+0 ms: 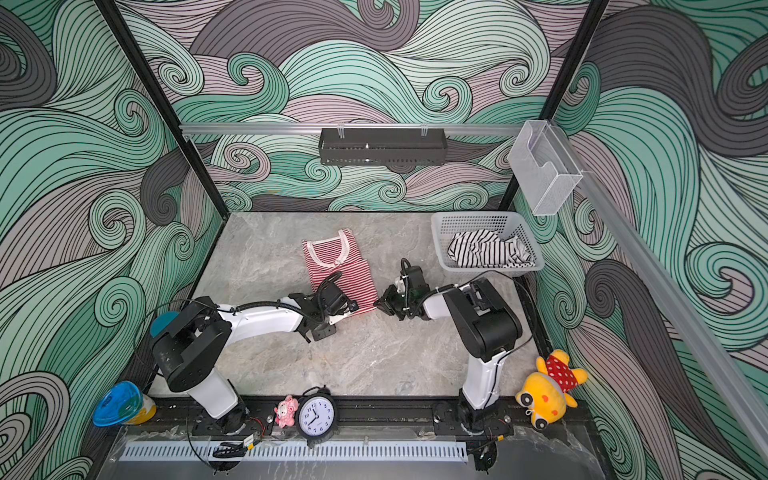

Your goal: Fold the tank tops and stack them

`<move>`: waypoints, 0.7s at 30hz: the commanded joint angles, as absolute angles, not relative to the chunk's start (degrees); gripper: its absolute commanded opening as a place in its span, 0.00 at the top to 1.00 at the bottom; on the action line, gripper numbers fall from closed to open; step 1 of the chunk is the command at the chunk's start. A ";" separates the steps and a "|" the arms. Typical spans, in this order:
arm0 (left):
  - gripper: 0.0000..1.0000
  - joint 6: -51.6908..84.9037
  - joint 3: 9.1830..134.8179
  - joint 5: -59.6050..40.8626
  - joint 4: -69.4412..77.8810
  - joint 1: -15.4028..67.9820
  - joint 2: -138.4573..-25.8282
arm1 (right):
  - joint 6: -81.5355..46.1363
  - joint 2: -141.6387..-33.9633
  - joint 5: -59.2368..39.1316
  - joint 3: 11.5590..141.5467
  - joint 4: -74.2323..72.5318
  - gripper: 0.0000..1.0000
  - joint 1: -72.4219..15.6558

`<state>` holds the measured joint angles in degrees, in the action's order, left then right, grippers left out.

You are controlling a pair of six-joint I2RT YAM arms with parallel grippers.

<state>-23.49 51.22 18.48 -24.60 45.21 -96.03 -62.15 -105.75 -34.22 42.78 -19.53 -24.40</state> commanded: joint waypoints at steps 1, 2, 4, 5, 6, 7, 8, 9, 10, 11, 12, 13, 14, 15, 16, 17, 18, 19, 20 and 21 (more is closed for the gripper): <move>0.73 -23.73 49.93 18.55 -28.03 45.70 -98.31 | -62.76 -105.38 -33.14 42.63 -19.69 1.00 -24.17; 0.75 -23.88 49.69 18.50 -28.27 45.70 -98.24 | -62.69 -105.38 -33.13 42.71 -19.69 1.00 -24.17; 0.82 -24.07 49.34 18.37 -28.65 45.79 -98.09 | -62.63 -105.38 -33.32 42.97 -19.43 1.00 -24.08; 0.84 -24.16 49.24 18.26 -28.74 45.78 -98.09 | -62.51 -105.30 -33.22 43.14 -19.36 1.00 -24.08; 0.86 -24.25 49.22 17.95 -28.95 45.80 -98.01 | -62.49 -105.29 -33.25 43.32 -19.21 1.00 -24.03; 0.87 -24.26 49.22 17.72 -29.09 45.79 -98.08 | -62.42 -105.21 -33.31 43.50 -19.01 1.00 -24.08; 0.88 -24.32 49.26 17.26 -29.27 45.79 -98.09 | -62.37 -105.13 -33.35 43.72 -18.83 1.00 -24.07; 0.88 -24.43 49.47 16.70 -29.51 45.79 -98.28 | -62.19 -105.12 -33.40 44.00 -18.60 1.00 -24.08; 0.89 -24.43 49.78 16.25 -29.70 45.80 -98.49 | -62.09 -104.96 -33.38 44.24 -18.26 1.00 -24.08; 0.89 -24.50 50.11 15.86 -29.92 45.79 -98.72 | -61.99 -104.86 -33.38 44.43 -18.04 1.00 -24.15; 0.90 -24.76 50.51 15.37 -30.22 45.79 -99.07 | -61.90 -104.70 -33.49 44.64 -17.77 1.00 -24.08; 0.90 -24.87 50.99 15.09 -30.44 45.79 -99.42 | -61.75 -104.55 -33.49 44.80 -17.51 1.00 -24.08; 0.90 -25.00 51.70 14.67 -30.86 45.79 -99.90 | -61.61 -104.44 -33.48 44.91 -17.20 1.00 -24.09; 0.90 -25.11 52.46 14.12 -31.47 45.79 -100.41 | -61.50 -104.25 -33.54 45.00 -16.93 1.00 -24.06; 0.89 -25.13 52.95 13.75 -31.84 45.74 -100.77 | -61.36 -104.08 -33.47 45.09 -16.72 1.00 -24.07; 0.88 -25.27 53.54 13.18 -32.30 45.70 -101.34 | -61.24 -103.91 -33.49 45.17 -16.41 1.00 -24.08; 0.87 -25.47 53.95 12.53 -32.87 45.70 -101.85 | -61.10 -103.72 -33.53 45.17 -16.19 1.00 -24.01; 0.87 -25.51 54.29 12.00 -33.25 45.70 -102.16 | -61.03 -103.64 -33.49 45.21 -16.04 1.00 -23.99; 0.87 -25.65 54.61 11.43 -33.65 45.70 -102.63 | -60.95 -103.46 -33.48 45.26 -15.85 1.00 -23.99; 0.88 -25.88 54.75 11.01 -34.07 45.70 -102.97 | -60.78 -103.29 -33.49 45.26 -15.61 1.00 -23.95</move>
<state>-25.08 55.16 16.97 -29.61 45.45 -99.24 -61.45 -105.01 -34.24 44.12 -16.97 -24.36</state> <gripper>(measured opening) 0.127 0.051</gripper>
